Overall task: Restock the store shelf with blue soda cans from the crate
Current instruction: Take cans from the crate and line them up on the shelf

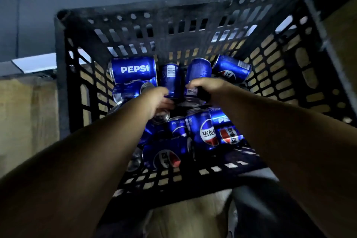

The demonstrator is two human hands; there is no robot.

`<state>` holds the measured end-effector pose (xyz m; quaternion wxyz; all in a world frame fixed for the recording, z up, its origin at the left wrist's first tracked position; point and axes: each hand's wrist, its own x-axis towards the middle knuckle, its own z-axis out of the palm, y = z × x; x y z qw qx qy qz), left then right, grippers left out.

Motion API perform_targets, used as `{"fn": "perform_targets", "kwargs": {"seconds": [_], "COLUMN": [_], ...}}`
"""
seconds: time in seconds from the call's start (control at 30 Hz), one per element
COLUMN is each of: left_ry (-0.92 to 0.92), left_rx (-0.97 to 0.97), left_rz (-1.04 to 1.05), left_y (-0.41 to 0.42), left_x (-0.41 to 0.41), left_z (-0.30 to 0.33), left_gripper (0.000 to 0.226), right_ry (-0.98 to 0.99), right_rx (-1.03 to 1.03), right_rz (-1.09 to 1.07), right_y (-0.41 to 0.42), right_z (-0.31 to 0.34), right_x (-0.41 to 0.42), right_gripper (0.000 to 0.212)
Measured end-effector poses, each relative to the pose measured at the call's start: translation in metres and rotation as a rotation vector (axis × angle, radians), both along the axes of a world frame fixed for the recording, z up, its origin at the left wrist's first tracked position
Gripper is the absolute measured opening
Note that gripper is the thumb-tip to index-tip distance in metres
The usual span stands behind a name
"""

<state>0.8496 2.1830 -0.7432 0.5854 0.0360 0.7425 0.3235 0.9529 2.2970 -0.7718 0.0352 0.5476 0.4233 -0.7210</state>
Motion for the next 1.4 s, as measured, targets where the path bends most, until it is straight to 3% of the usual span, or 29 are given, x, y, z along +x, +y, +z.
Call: {"fn": "perform_targets", "kwargs": {"seconds": [0.13, 0.27, 0.37, 0.53, 0.63, 0.8, 0.93, 1.1, 1.27, 1.4], "left_ry": [0.029, -0.002, 0.047, 0.057, 0.084, 0.016, 0.083, 0.026, -0.161, -0.155], "left_rx": [-0.137, -0.21, -0.216, -0.146, -0.119, -0.113, -0.036, 0.167, 0.358, 0.47], "left_rz": [0.059, -0.058, -0.09, -0.138, -0.184, -0.305, -0.27, -0.183, -0.28, -0.319], "left_y": [-0.028, -0.043, -0.04, -0.029, -0.031, -0.055, -0.066, -0.075, -0.085, -0.094], "left_x": [-0.004, 0.005, 0.01, 0.029, 0.039, 0.044, 0.037, 0.035, 0.039, 0.031], "left_z": [0.05, 0.118, 0.173, 0.28, 0.344, 0.446, 0.518, 0.613, 0.693, 0.733], "left_gripper": [0.017, 0.027, 0.023, 0.018, 0.02, 0.025, 0.012, 0.002, 0.03, 0.061], "right_ry": [0.045, -0.073, -0.13, -0.076, -0.035, 0.06, 0.16, 0.357, 0.463, 0.495], "right_rx": [-0.076, -0.083, -0.12, -0.169, -0.211, -0.235, -0.218, -0.193, -0.116, -0.042], "right_rz": [0.004, 0.011, 0.04, 0.102, 0.054, 0.023, 0.018, 0.094, 0.261, 0.336], "right_y": [-0.012, -0.029, -0.037, -0.043, -0.048, -0.06, -0.072, -0.09, -0.094, -0.091], "right_z": [0.075, 0.143, 0.194, 0.301, 0.374, 0.489, 0.562, 0.637, 0.708, 0.758], "right_x": [0.023, 0.042, 0.055, 0.072, 0.082, 0.095, 0.102, 0.1, 0.089, 0.074], "right_gripper": [0.036, 0.017, 0.014, 0.018, 0.012, 0.02, 0.019, 0.031, 0.041, 0.038]}}
